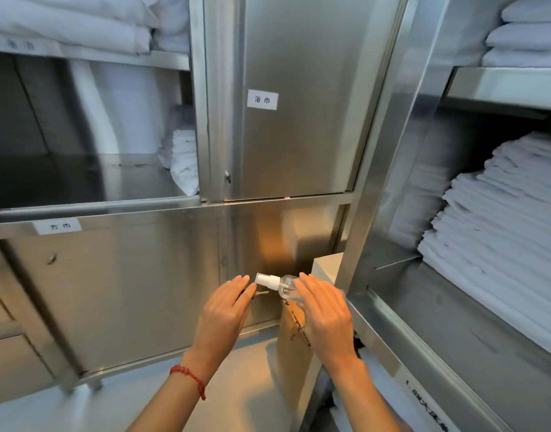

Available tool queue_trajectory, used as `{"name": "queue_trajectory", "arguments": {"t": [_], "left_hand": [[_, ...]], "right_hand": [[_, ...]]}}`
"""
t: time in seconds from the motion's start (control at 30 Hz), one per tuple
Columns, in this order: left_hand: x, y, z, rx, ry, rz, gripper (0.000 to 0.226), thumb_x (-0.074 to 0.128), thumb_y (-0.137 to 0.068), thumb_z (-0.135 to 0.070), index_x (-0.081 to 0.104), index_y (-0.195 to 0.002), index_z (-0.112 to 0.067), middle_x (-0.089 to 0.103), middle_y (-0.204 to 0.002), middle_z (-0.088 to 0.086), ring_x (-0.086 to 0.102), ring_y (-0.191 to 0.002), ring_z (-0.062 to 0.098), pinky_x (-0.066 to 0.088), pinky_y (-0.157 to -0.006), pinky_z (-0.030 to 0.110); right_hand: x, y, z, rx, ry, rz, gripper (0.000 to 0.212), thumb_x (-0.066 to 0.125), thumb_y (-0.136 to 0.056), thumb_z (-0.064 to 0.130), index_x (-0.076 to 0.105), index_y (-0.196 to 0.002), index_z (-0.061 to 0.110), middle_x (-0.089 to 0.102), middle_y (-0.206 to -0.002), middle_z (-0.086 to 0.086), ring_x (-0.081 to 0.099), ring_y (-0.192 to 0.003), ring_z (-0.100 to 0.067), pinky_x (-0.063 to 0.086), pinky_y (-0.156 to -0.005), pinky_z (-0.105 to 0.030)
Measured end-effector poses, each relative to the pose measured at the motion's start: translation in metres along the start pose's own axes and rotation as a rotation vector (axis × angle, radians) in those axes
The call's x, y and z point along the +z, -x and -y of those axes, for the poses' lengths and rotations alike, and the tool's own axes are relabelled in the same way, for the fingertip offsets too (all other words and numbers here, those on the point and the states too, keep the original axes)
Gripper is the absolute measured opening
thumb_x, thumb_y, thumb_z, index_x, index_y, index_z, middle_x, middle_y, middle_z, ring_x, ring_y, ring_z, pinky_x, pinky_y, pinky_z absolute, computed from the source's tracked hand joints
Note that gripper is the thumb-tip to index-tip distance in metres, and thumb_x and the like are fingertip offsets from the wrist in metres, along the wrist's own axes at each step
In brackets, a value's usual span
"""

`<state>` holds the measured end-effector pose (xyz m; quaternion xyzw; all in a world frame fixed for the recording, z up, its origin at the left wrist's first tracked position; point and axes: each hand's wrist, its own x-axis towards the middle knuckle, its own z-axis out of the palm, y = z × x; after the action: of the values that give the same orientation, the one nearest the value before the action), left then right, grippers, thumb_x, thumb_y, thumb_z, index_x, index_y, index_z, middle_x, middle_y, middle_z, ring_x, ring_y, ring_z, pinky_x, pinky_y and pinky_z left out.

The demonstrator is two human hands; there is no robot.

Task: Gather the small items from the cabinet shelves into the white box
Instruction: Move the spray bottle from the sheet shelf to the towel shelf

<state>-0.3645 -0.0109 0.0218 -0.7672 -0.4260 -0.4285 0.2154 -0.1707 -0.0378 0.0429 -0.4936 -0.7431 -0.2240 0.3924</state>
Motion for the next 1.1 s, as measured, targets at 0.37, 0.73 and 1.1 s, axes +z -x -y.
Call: {"name": "queue_trajectory", "arguments": {"t": [0.37,0.73,1.1], "left_hand": [[-0.034,0.024,0.057,-0.064,-0.178,-0.07,0.037,0.04,-0.098,-0.017,0.073,-0.095,0.0,0.072,-0.097,0.017,0.07,-0.088,0.029,0.055,-0.079,0.041],[-0.065,0.03,0.08,-0.18,-0.354,0.023,0.045,0.087,-0.05,0.008,0.073,-0.093,0.004,0.071,-0.097,0.02,0.07,-0.089,0.032,0.057,-0.077,0.046],[-0.082,0.033,0.086,-0.287,-0.472,0.029,0.038,0.085,-0.057,0.002,0.073,-0.093,0.003,0.071,-0.096,0.02,0.07,-0.087,0.032,0.057,-0.074,0.045]], "right_hand": [[0.049,-0.031,0.038,-0.115,-0.114,-0.075,0.032,0.076,-0.074,0.0,0.071,-0.106,0.002,0.069,-0.111,-0.011,0.066,-0.102,-0.024,0.05,-0.09,-0.037],[0.089,-0.067,0.06,-0.244,-0.272,-0.111,0.026,0.063,-0.081,-0.007,0.071,-0.104,0.002,0.069,-0.109,-0.012,0.067,-0.1,-0.026,0.053,-0.088,-0.041],[0.118,-0.085,0.079,-0.341,-0.436,0.026,0.058,0.085,-0.053,-0.01,0.071,-0.107,0.005,0.069,-0.112,-0.009,0.066,-0.104,-0.024,0.049,-0.092,-0.038]]}}
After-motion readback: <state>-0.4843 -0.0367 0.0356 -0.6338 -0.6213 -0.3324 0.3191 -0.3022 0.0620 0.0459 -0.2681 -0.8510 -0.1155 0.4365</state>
